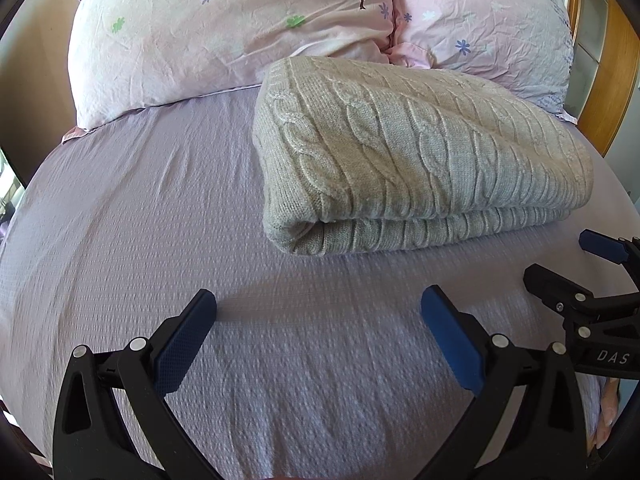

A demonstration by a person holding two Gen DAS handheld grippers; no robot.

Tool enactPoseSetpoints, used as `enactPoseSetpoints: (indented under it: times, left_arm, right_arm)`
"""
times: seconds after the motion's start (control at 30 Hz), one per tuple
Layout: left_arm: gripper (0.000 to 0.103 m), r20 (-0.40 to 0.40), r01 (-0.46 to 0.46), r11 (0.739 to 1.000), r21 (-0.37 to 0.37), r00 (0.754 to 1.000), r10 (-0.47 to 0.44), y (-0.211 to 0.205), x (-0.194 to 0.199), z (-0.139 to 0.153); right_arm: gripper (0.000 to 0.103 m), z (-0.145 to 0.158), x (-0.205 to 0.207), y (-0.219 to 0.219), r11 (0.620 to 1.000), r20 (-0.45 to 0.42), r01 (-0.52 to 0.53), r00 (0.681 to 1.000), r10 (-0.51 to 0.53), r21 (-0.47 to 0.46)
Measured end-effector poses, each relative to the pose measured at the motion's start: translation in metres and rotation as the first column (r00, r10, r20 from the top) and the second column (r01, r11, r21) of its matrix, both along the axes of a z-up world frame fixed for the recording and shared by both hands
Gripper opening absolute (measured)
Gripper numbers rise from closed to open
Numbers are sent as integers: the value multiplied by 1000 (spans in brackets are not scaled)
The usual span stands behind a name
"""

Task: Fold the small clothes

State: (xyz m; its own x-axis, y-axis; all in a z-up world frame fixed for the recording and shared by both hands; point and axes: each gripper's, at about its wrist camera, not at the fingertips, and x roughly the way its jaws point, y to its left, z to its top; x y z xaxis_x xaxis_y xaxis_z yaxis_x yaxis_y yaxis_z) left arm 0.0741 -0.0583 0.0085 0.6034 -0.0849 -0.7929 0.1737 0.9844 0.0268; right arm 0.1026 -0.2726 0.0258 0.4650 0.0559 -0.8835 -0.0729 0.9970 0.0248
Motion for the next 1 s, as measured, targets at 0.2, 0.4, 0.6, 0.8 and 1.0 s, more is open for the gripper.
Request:
enactPoseSetpoints:
  times: [0.2, 0.4, 0.6, 0.8, 1.0]
  left_arm:
    - [102, 0, 1, 1000, 0, 1000, -1, 0, 0, 0]
    - [102, 0, 1, 1000, 1, 1000, -1, -1, 0, -1]
    - [102, -1, 2, 1000, 0, 1000, -2, -1, 0, -1]
    - [102, -5, 0, 1000, 0, 1000, 0, 0, 2, 0]
    - [102, -8, -10, 1000, 0, 1000, 10, -1, 4, -1]
  right_arm:
    - [101, 0, 0, 0, 1000, 0, 1, 1000, -1, -1]
    - [101, 0, 0, 0, 1000, 0, 0, 1000, 0, 0]
    - [101, 0, -1, 0, 1000, 0, -1, 1000, 1, 1]
    - [101, 0, 0, 0, 1000, -1, -6, 1000, 6, 2]
    - [101, 0, 0, -1, 1000, -2, -7, 1000, 7, 2]
